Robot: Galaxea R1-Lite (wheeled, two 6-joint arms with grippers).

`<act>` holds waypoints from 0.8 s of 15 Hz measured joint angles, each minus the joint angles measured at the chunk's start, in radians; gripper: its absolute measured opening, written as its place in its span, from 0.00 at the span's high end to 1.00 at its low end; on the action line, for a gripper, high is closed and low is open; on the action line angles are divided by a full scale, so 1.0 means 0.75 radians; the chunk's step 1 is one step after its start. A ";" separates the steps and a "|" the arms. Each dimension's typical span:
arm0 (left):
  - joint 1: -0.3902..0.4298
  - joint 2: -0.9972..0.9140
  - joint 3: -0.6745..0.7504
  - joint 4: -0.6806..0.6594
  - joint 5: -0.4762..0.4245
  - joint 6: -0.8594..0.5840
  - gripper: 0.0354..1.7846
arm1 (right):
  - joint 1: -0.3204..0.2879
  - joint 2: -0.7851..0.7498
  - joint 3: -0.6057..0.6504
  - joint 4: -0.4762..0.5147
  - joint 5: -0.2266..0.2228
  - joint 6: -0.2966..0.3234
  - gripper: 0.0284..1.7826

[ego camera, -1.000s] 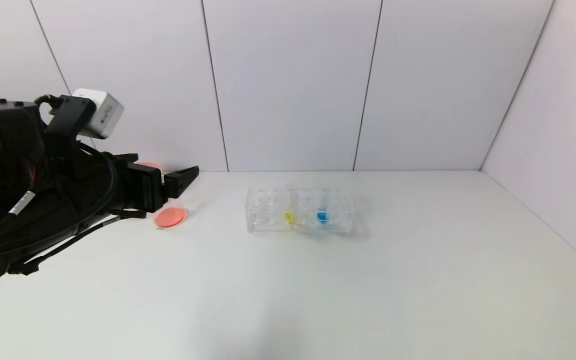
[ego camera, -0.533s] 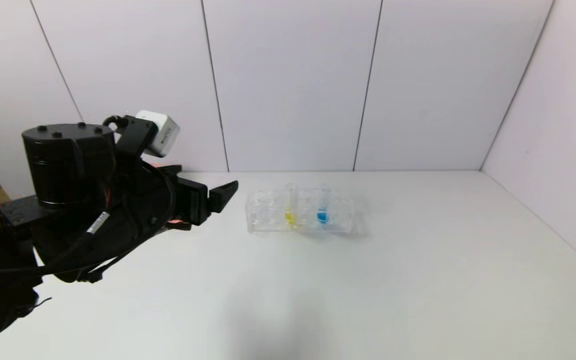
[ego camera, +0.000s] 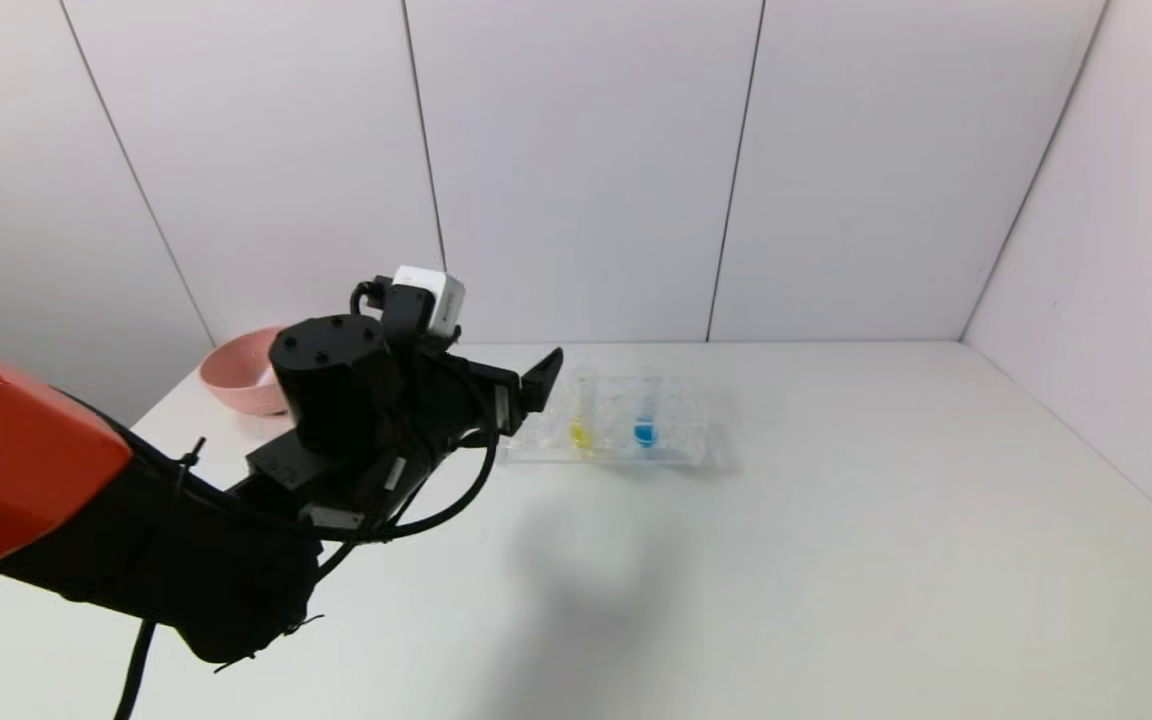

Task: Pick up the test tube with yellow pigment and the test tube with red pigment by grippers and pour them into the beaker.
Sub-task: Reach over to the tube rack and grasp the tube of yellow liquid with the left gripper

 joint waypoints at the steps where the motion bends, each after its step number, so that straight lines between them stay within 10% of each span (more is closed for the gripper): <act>1: -0.015 0.043 -0.015 -0.017 0.002 0.002 0.01 | 0.000 0.000 0.000 0.001 -0.001 0.001 0.95; 12: -0.052 0.346 -0.172 -0.127 0.000 0.002 0.01 | 0.000 0.000 0.000 0.001 0.000 0.000 0.95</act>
